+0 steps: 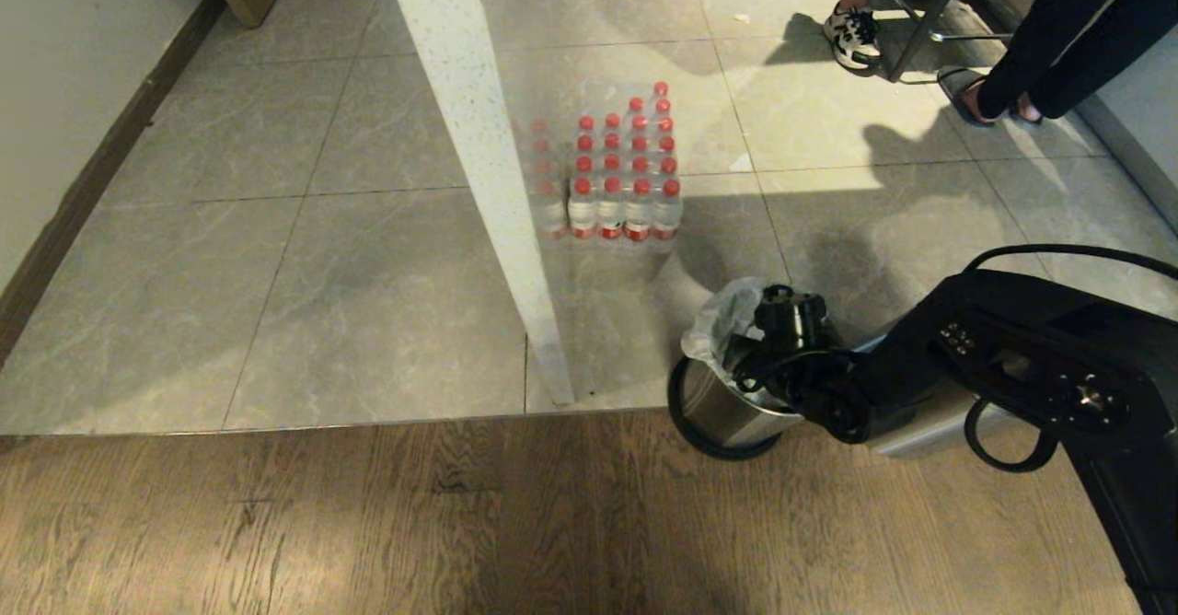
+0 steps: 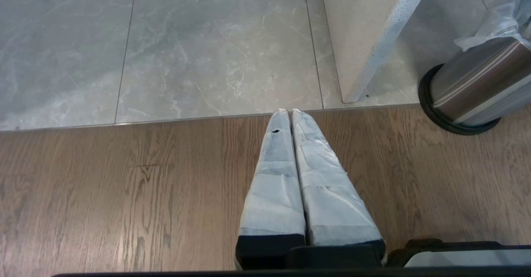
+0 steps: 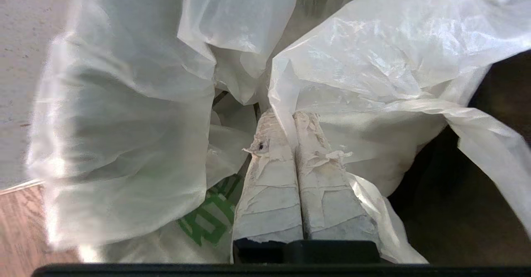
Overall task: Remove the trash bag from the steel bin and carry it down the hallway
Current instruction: Pick up the trash bag
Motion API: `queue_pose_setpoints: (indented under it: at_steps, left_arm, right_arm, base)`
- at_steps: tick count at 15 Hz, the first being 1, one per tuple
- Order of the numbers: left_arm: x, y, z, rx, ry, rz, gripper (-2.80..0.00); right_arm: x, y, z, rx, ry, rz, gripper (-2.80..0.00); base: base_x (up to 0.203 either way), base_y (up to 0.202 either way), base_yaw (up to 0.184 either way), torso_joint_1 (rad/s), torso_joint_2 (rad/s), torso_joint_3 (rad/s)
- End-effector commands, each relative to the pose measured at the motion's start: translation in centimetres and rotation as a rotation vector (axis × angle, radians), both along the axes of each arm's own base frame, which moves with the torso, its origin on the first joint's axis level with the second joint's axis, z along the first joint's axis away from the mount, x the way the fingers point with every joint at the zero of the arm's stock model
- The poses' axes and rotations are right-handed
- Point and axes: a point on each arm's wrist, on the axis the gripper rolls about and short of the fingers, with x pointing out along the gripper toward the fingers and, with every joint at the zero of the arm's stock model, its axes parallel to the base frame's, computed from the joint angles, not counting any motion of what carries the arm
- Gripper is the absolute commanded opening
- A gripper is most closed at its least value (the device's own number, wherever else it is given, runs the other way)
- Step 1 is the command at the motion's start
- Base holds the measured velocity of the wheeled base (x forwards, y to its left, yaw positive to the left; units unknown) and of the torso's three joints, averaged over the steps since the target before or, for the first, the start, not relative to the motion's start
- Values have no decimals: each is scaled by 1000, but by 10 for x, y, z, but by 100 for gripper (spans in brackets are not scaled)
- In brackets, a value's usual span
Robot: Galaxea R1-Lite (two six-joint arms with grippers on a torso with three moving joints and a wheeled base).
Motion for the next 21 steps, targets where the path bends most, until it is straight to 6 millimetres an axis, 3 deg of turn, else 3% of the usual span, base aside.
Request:
queue_pose_setpoints:
  at_steps: [1,5,10,17,21]
  left_arm:
    - [0,0,0,1,-1,0,-280]
    - [0,0,0,1,-1,0,-280]
    - [0,0,0,1,-1,0,-280]
    - [0,0,0,0,-2,0,-280]
    - [0,0,0,1,-1,0,-280]
  right_arm:
    - [-4,-2,16,11,-22,-5,-280]
    - [-26,-19,63,30,-64,-25,-280]
    - [-41,-31,97,35,-84,-42,-280]
    - [-85,-44,165,62,-180,-43,-280]
    - [-113,-52,193,68,-220,-31,-280]
  base:
    - [0,0,0,0,0,0]
    - [0,0,0,0,0,0]
    - [0,0,0,0,0,0]
    - [0,0,0,0,0,0]
    - [0,0,0,0,0,0]
